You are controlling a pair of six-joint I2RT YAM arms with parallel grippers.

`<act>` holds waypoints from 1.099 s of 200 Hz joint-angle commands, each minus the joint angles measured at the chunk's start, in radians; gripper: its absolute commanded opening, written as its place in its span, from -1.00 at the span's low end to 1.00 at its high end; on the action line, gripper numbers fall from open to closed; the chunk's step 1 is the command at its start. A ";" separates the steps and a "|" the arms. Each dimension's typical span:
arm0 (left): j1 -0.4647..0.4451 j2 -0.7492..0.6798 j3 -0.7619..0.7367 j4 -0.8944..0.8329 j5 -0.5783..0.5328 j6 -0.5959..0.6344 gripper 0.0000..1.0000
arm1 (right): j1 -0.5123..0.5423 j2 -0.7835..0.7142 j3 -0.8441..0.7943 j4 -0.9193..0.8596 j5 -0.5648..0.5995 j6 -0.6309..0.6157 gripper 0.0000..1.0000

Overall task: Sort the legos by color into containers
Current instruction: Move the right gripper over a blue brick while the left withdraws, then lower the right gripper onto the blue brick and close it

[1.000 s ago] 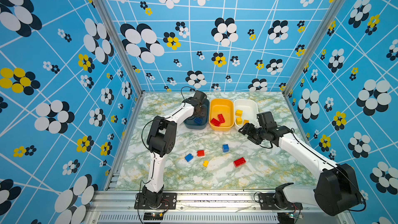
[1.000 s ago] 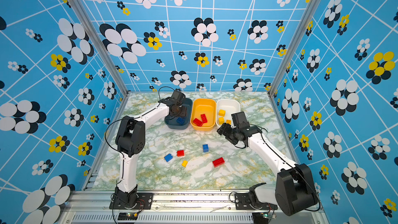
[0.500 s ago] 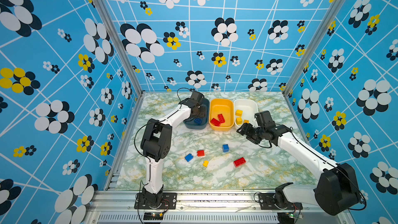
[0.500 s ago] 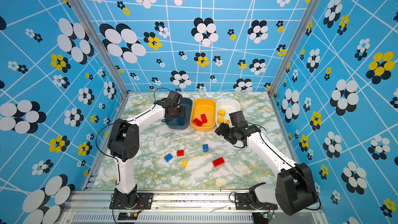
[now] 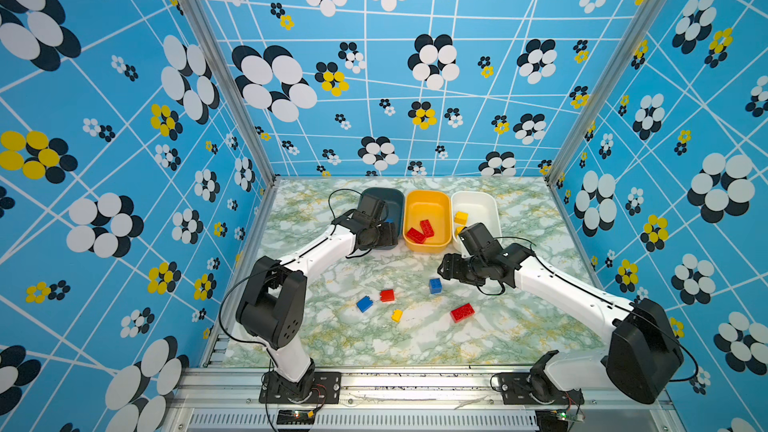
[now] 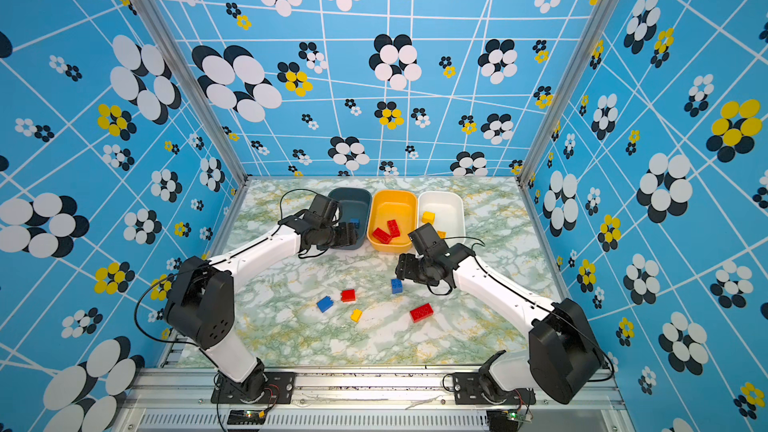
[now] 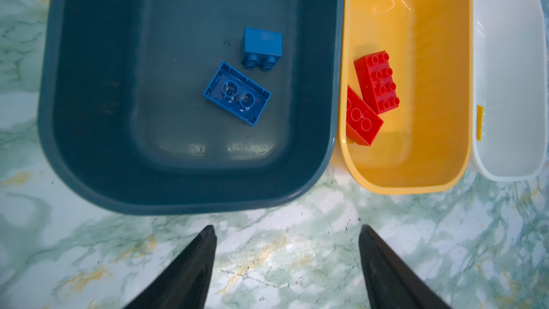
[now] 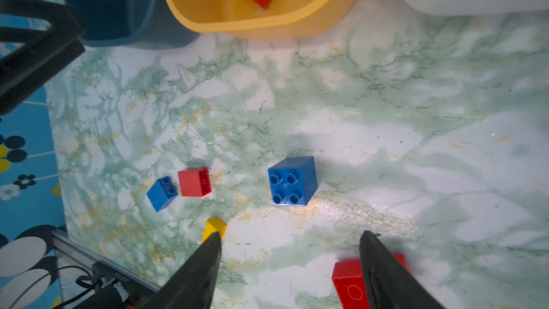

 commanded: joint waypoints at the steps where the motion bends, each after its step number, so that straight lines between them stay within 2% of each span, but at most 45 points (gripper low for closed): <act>1: 0.000 -0.086 -0.064 0.017 0.015 -0.026 0.56 | 0.048 0.050 0.049 -0.064 0.089 -0.076 0.49; 61: 0.003 -0.254 -0.223 0.013 0.021 -0.044 0.59 | 0.143 0.191 0.122 -0.092 0.165 -0.128 0.49; 101: 0.011 -0.328 -0.292 0.004 0.018 -0.047 0.60 | 0.165 0.274 0.163 -0.116 0.229 -0.147 0.47; 145: 0.030 -0.376 -0.340 -0.005 0.021 -0.046 0.61 | 0.174 0.328 0.171 -0.089 0.240 -0.149 0.47; 220: 0.041 -0.383 -0.380 0.023 0.036 -0.063 0.61 | 0.181 0.392 0.222 -0.100 0.259 -0.150 0.19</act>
